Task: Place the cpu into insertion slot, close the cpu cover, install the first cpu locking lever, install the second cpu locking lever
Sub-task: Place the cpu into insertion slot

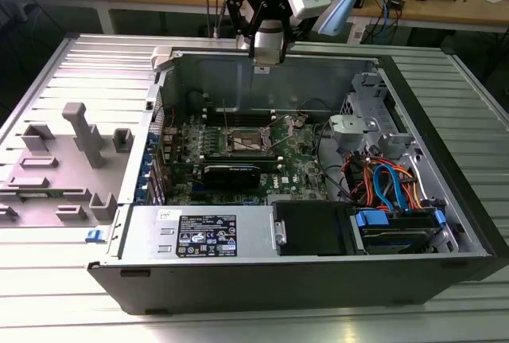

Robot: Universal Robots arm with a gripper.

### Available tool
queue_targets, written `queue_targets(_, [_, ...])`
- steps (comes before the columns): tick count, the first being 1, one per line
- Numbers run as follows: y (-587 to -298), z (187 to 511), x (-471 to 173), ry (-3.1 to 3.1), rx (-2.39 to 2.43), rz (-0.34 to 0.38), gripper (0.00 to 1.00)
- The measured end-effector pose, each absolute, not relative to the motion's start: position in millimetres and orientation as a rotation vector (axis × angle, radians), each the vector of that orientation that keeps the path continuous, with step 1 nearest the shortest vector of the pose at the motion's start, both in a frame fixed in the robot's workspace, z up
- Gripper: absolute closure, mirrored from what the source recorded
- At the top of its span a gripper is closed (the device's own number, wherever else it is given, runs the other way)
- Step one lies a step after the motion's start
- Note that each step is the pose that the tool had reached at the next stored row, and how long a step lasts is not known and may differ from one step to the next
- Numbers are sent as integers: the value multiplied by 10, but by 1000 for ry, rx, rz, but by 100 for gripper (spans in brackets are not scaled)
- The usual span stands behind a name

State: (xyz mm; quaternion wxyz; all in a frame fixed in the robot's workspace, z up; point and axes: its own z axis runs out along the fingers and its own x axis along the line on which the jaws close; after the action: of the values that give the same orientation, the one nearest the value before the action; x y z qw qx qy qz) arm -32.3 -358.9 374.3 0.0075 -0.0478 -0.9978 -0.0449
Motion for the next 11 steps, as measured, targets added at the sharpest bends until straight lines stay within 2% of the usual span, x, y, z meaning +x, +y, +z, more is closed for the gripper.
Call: queue_targets(11, [-3593,3743,-323,-3120,-149,-140,46])
